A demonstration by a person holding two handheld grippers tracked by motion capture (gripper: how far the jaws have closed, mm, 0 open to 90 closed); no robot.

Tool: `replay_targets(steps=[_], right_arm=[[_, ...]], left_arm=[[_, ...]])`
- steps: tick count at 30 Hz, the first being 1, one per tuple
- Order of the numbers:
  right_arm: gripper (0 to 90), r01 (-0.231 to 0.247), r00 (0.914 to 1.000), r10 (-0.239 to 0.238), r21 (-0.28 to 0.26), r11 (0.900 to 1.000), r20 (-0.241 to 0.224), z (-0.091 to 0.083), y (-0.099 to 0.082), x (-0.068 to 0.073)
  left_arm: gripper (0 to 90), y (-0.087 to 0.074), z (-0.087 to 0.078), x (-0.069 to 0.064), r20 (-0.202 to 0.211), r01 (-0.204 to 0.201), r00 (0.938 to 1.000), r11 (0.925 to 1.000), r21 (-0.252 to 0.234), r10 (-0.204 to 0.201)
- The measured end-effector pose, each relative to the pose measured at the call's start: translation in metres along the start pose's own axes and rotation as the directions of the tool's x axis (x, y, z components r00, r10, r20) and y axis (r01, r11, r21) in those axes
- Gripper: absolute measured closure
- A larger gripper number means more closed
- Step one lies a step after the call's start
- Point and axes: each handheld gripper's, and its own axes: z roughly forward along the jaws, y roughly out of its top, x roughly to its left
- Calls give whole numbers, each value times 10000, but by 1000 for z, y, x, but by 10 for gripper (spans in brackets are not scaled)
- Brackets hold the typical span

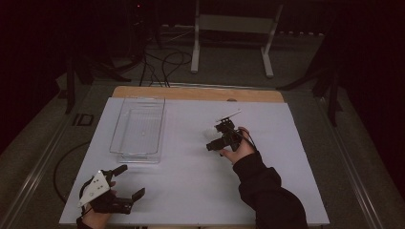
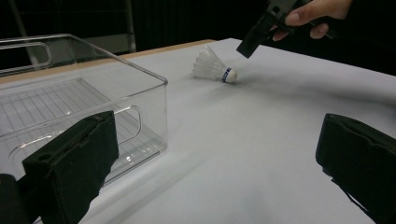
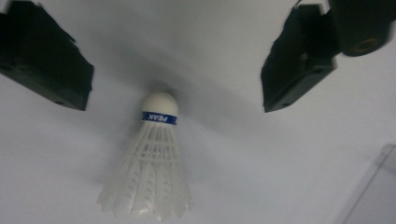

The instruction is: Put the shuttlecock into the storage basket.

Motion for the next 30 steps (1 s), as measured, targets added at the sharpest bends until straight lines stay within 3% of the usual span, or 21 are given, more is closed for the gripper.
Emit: replay_targets(steps=[15,22,30], right_arm=[[170,14,9998,-36,999,9950,219,14,6,-3],[212,188,9986,-266,1649,9861,457,23,9,-2],[277,-21,9988,-66,1783,9840,478,29,13,-3]], left_arm=[[0,0,0,0,64,52,10000,10000,30,-52],[0,0,1,0,116,85,9999,9999,58,-85],[0,0,1,0,169,144,9998,9999,71,-145]])
